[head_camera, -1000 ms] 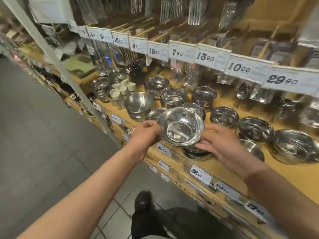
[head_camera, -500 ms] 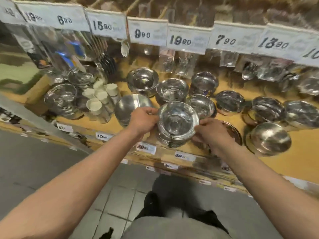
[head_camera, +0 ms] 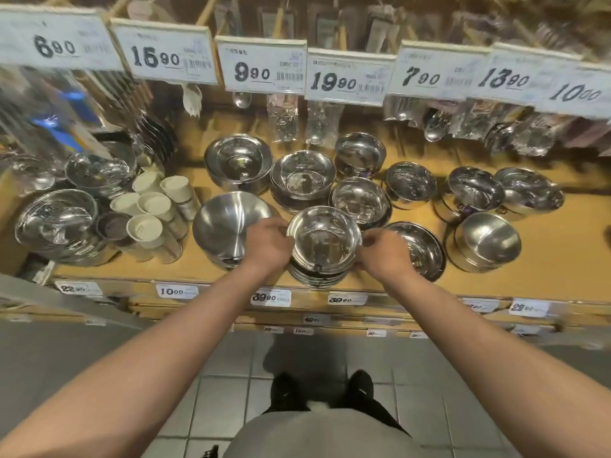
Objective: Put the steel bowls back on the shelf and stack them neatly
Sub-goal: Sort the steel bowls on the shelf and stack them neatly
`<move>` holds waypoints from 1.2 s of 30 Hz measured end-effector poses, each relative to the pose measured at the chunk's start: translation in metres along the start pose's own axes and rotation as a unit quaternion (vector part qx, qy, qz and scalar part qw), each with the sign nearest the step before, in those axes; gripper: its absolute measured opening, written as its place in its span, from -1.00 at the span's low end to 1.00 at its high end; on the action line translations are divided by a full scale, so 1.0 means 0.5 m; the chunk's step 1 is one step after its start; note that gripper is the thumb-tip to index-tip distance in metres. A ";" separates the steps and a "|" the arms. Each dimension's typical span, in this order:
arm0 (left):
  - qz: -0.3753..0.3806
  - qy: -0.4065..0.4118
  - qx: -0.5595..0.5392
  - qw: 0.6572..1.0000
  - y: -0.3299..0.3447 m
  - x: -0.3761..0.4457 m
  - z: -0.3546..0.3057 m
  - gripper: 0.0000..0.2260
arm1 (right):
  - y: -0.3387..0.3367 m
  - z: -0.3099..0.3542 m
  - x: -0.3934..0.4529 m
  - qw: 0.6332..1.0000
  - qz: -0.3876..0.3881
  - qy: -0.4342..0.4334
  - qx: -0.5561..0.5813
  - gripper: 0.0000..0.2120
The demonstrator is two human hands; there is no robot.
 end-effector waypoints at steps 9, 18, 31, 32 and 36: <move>0.013 0.025 0.065 0.998 0.009 -0.012 0.015 -0.88 | 0.018 0.014 0.013 0.994 0.000 -0.069 -0.080 -0.86; 0.017 -0.016 0.075 0.997 0.018 -0.010 0.029 -0.74 | 0.015 0.030 0.033 0.987 -0.019 -0.125 -0.103 -0.81; 0.045 -0.035 0.054 0.997 0.019 -0.024 0.027 -0.65 | 0.016 0.023 0.034 0.985 -0.006 -0.140 -0.096 -0.83; 0.044 -0.033 0.063 0.997 0.017 -0.023 0.025 -0.65 | 0.014 0.020 0.032 0.986 -0.003 -0.137 -0.093 -0.84; -0.009 0.021 0.072 0.997 -0.019 -0.010 -0.017 -0.78 | -0.034 0.000 0.033 0.994 -0.030 -0.103 -0.009 -0.70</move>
Point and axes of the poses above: each hand's wrist, its own x-axis towards the middle knuckle, its own y-axis out of the palm, z = x × y, the point moved 8 cm from there along x, towards the middle knuckle, and after that the axes turned 15 degrees about -z, right-handed, at the moved point
